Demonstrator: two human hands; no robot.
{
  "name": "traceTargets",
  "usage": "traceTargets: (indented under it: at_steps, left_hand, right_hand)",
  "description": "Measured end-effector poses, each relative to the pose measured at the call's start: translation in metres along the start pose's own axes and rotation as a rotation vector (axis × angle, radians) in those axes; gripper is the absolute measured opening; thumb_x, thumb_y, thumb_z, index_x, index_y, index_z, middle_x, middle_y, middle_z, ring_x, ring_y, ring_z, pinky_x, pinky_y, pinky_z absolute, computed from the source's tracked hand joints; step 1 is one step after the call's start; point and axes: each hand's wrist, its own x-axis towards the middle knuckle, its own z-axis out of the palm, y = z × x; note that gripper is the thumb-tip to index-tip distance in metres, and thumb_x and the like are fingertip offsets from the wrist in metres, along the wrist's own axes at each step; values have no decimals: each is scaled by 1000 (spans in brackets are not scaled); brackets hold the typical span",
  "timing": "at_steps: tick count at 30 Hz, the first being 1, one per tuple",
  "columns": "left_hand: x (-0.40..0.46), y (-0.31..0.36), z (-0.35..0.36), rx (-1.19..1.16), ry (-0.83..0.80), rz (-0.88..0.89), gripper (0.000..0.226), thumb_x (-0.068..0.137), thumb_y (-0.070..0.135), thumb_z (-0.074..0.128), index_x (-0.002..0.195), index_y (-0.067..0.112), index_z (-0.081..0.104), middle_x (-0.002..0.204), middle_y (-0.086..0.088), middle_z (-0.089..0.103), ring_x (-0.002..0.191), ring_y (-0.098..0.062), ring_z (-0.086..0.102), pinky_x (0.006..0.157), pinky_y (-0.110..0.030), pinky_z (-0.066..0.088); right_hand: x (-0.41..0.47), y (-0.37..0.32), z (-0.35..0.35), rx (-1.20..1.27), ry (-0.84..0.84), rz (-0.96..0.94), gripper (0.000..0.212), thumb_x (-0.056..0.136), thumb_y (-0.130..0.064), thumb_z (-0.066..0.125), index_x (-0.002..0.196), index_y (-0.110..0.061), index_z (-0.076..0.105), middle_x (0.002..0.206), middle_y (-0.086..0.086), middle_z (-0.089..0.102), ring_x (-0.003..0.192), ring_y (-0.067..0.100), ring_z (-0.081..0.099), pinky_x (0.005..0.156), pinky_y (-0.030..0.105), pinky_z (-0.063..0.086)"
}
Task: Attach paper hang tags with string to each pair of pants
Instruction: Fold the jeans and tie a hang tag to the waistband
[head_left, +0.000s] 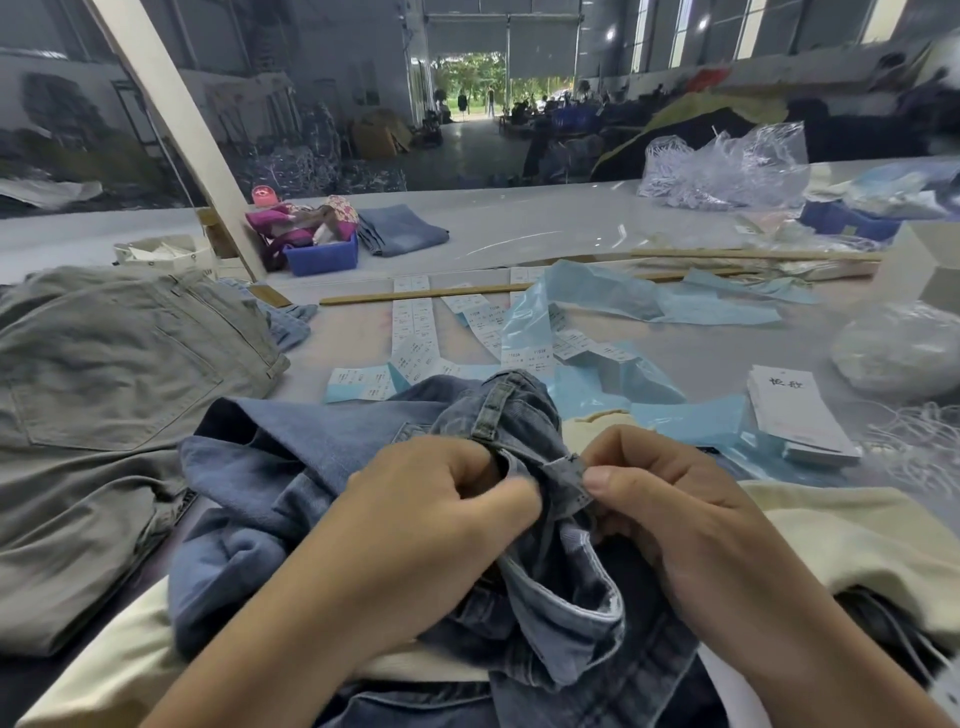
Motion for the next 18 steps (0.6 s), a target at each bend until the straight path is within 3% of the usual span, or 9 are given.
traceTargets:
  at_steps: [3,8,11,13,15,16,18]
  left_hand:
    - [11,10,6,93,59,-53,64,78,76,47,52,18,38,37,9,24,35,-9,24,41,-23,23]
    - [23,12,8,48,147,-61,60,86,57,60,51,16,34,40,7,21,38,-13,23,38,-21,21]
    - [18,13,10,3,253,12,61,86,51,64,52,11,33,38,8,21,36,-12,22,38,-20,25]
    - [14,16,13,163,420,160,63,87,48,66,51,7,35,36,6,26,35,-13,31,41,-21,30]
    - [13,23,12,350,603,335,47,83,44,68,53,18,42,46,11,41,50,-8,44,57,-25,40]
    - [14,26,11,402,614,389,34,80,44,68,62,23,48,62,14,49,67,-11,51,69,-31,41]
    - [20,30,8,497,453,397,29,79,52,63,91,27,58,97,11,55,101,-15,48,89,-34,33]
  right_hand:
    - [-1,7,-5,160,-40,-25,14,82,-19,57,70,-18,63,67,6,53,62,13,52,60,20,46]
    - [-4,16,-8,412,12,-81,13,71,-26,72,72,-14,66,74,12,61,68,18,58,65,25,53]
    - [-8,21,-6,355,67,-130,11,74,-28,68,74,-17,69,75,11,67,69,17,63,65,24,53]
    - [-10,21,-5,296,76,-162,11,77,-28,65,73,-18,67,74,6,68,66,15,64,63,22,52]
    - [-13,20,-2,244,69,-207,10,78,-24,64,71,-16,64,83,8,69,70,21,64,65,27,51]
    - [-14,19,0,214,71,-228,11,78,-21,65,69,-15,63,87,10,69,72,24,63,65,31,50]
    - [-17,18,3,168,90,-246,12,76,-18,66,65,-16,63,86,10,70,67,27,58,60,35,45]
